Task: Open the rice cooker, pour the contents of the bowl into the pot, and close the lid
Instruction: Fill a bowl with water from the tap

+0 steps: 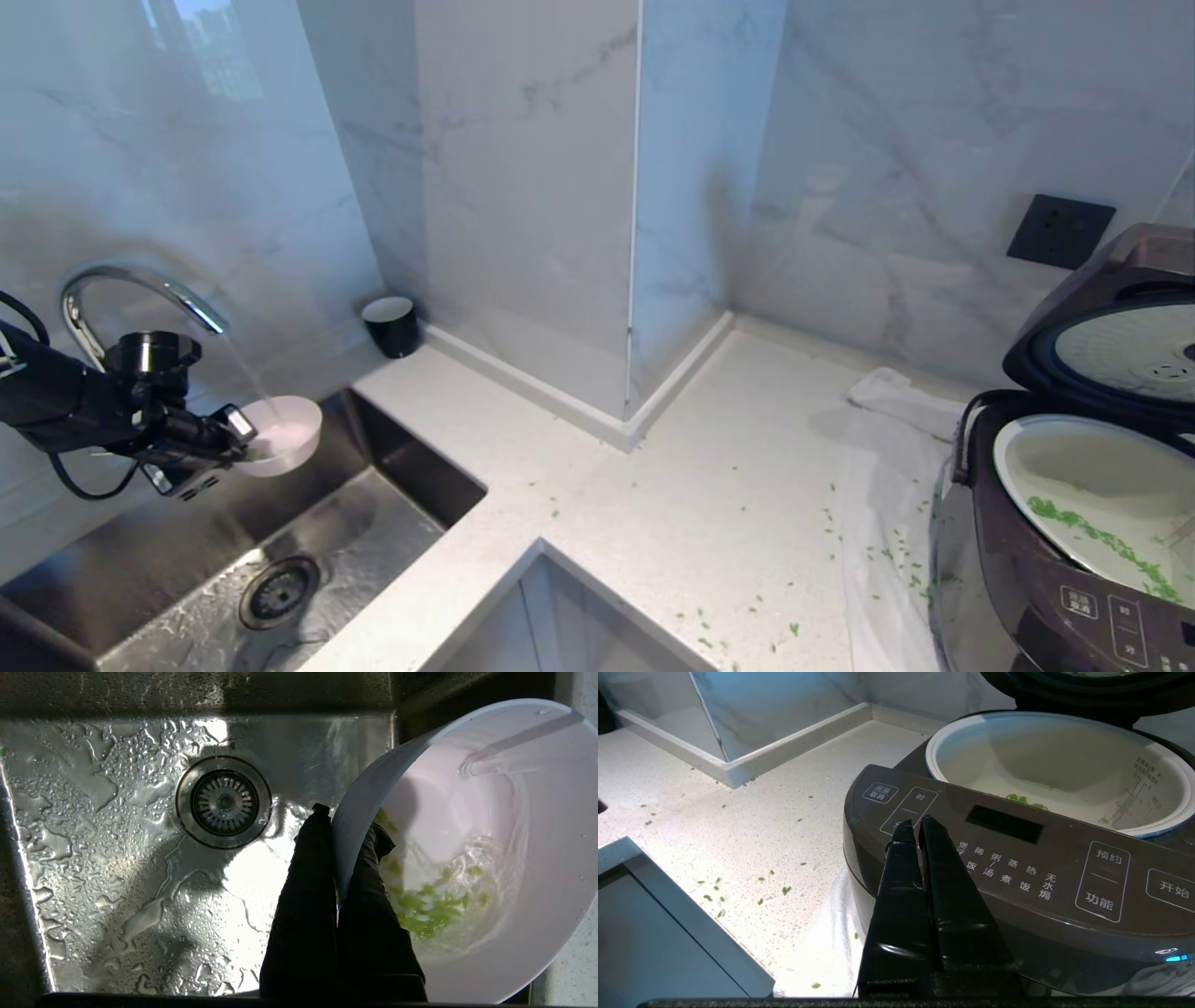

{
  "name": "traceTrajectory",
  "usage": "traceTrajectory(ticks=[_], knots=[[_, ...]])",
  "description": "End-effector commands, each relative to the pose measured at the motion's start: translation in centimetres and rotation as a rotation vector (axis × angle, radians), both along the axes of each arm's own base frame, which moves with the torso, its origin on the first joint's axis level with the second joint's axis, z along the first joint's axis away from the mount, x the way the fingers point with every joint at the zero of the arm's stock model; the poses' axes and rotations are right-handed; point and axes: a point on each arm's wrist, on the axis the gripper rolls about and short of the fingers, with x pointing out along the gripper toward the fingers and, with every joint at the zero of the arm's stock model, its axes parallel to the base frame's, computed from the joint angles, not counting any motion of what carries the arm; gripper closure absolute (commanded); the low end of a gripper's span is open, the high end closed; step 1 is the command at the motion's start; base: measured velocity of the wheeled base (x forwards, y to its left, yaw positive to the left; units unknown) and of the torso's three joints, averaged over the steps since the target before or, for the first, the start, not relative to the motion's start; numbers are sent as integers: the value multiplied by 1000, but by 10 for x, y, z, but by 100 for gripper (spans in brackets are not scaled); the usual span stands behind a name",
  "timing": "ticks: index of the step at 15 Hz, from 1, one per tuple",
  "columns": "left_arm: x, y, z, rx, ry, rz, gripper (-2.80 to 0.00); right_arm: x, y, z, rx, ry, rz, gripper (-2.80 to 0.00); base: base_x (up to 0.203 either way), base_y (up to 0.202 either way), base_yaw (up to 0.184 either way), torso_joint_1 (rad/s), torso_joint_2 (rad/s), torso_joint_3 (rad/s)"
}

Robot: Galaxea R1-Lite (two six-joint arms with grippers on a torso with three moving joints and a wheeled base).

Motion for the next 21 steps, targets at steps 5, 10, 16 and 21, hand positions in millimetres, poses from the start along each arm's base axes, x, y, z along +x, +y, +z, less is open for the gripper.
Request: traceTrajectory(ticks=[5,10,16,21], knots=[[0,0,-1,-18,-7,-3,0,0,0,0,1,0,0,0,0,0,0,0,0,0],[1,-1,-2,-21,-4,-5,0,0,0,0,-1,0,0,0,0,0,0,0,0,0],[1,-1,-3,-68,-20,1,0,0,0,0,1,0,0,0,0,0,0,0,0,0],[3,-1,-6,-95,-14,17,0,0,0,0,0,0,0,0,0,0,0,0,0,0]])
